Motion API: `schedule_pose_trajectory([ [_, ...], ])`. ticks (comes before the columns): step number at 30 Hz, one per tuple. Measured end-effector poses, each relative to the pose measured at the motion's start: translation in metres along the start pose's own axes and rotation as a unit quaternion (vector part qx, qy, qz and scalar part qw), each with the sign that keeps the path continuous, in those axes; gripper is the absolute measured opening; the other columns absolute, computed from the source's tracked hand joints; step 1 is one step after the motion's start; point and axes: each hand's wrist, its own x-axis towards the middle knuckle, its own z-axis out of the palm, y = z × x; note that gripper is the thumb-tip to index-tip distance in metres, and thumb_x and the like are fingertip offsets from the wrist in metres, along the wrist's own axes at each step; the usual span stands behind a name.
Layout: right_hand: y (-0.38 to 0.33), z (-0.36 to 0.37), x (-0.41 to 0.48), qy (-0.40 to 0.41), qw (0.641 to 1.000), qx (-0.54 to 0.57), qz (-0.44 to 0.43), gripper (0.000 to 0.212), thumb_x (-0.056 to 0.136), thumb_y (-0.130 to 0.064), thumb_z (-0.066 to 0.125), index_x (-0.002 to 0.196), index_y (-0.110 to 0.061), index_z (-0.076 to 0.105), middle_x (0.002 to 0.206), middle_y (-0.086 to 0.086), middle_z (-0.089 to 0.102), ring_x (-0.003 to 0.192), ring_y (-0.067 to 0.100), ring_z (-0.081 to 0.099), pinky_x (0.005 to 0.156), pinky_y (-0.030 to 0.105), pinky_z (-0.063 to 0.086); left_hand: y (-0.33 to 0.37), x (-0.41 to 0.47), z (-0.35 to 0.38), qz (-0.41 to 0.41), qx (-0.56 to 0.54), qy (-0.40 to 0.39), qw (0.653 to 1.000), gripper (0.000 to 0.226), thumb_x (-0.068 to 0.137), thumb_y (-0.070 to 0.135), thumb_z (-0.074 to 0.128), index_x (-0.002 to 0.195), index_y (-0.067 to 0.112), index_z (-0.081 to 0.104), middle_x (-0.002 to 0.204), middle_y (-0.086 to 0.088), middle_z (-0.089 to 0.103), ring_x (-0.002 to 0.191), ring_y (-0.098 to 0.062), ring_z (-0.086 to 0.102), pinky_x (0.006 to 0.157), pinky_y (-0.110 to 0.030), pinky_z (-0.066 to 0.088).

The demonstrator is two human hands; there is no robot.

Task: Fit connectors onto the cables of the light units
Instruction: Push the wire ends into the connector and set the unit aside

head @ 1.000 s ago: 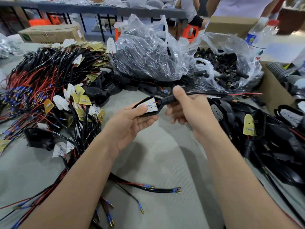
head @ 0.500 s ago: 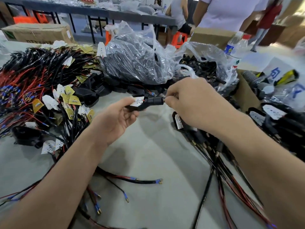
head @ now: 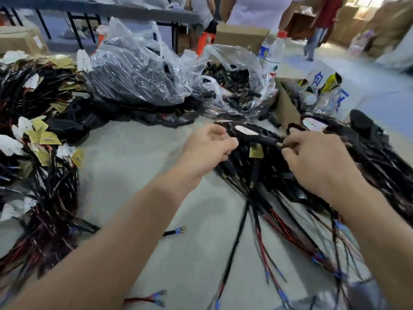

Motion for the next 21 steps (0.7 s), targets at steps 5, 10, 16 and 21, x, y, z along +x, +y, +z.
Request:
schedule_pose_trajectory([
  [5, 0.0, 0.041, -0.017, 0.079, 0.994, -0.064, -0.033, 0.028, 0.088, -0.044, 0.065, 0.115, -0.035, 0.061, 0.08, 0.003, 0.074, 0.078, 0.034, 0.07, 0.058, 0.033, 0.035, -0.012, -0.029, 0.02, 0.021, 0.442, -0.114, 0.89, 0.05, 0.083, 0.058, 0.061, 0.073, 0.01, 0.072, 0.065, -0.003, 0.073, 0.065, -0.024, 0.07, 0.063, -0.037, 0.06],
  [10, -0.012, 0.056, -0.021, 0.078, 0.993, -0.062, -0.058, 0.042, 0.089, -0.046, 0.061, 0.127, -0.031, 0.053, 0.075, 0.007, 0.073, 0.076, 0.035, 0.07, 0.056, 0.034, 0.032, -0.026, -0.036, 0.049, -0.021, 0.327, -0.159, 0.931, 0.02, 0.083, 0.021, 0.066, 0.072, 0.005, 0.071, 0.069, -0.008, 0.075, 0.068, -0.025, 0.072, 0.069, -0.036, 0.061],
  [16, -0.023, 0.068, -0.029, 0.069, 0.995, -0.065, -0.036, 0.063, 0.093, -0.044, 0.061, 0.15, -0.029, 0.038, 0.078, 0.009, 0.073, 0.078, 0.033, 0.071, 0.061, 0.034, 0.03, -0.038, -0.033, 0.035, -0.033, 0.209, -0.154, 0.965, 0.011, 0.077, 0.017, 0.067, 0.081, 0.02, 0.077, 0.073, -0.003, 0.076, 0.068, -0.017, 0.072, 0.077, -0.038, 0.062],
  [21, -0.038, 0.074, -0.036, 0.17, 0.976, -0.026, -0.134, 0.033, 0.076, -0.028, 0.078, 0.105, -0.014, 0.07, 0.087, 0.003, 0.072, 0.094, 0.032, 0.058, 0.085, 0.043, 0.039, -0.039, -0.017, -0.019, 0.018, 0.409, -0.037, 0.911, 0.009, 0.072, 0.051, 0.062, 0.074, 0.052, 0.07, 0.066, 0.017, 0.071, 0.074, -0.011, 0.069, 0.074, -0.032, 0.058],
])
